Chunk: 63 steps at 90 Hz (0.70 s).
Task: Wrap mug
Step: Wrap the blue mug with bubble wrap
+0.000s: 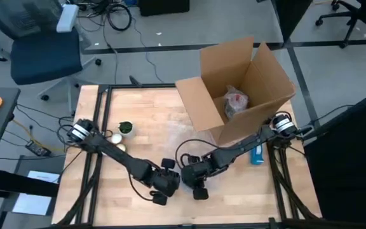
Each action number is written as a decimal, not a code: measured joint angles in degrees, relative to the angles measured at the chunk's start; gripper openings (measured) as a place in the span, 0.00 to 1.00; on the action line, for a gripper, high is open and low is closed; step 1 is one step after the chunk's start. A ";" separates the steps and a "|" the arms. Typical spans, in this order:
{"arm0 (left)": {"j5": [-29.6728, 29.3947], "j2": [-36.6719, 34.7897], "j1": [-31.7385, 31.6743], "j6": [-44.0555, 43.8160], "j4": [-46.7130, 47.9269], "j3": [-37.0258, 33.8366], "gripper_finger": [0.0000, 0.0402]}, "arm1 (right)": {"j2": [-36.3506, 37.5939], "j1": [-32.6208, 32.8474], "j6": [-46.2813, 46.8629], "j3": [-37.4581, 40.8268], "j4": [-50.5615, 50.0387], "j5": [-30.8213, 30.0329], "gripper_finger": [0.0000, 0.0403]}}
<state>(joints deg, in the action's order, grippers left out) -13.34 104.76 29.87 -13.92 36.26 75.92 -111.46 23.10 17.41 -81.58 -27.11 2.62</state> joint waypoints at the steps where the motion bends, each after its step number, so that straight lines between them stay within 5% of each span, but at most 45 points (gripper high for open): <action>1: -0.49 -0.23 0.14 -0.16 0.75 0.11 0.32 | 0.01 0.06 -0.15 0.00 -0.04 0.00 0.23; 20: -14.89 -6.31 0.51 -0.32 -1.01 -5.65 0.30 | 0.00 0.97 -3.41 0.00 -2.31 0.01 0.23; 29: -15.96 -8.36 -4.61 -0.37 -6.74 -11.71 0.29 | 0.00 1.58 -4.01 0.00 -5.09 0.05 0.22; 38: -13.57 -7.94 -10.73 -2.75 -13.30 -18.07 0.28 | 0.00 2.30 -3.56 0.00 -7.59 0.09 0.20; 52: 2.49 -5.48 -15.85 -2.90 -33.12 -25.70 0.25 | 0.00 3.10 -3.56 0.00 -7.90 -0.23 0.18; 63: 3.54 -4.04 -16.02 -0.55 -39.77 -26.19 0.23 | 0.00 3.08 -4.24 0.02 -7.63 -0.08 0.17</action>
<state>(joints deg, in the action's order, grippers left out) -9.80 100.72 13.85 -14.47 -3.51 49.73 -111.46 26.17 13.17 -81.56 -34.74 2.55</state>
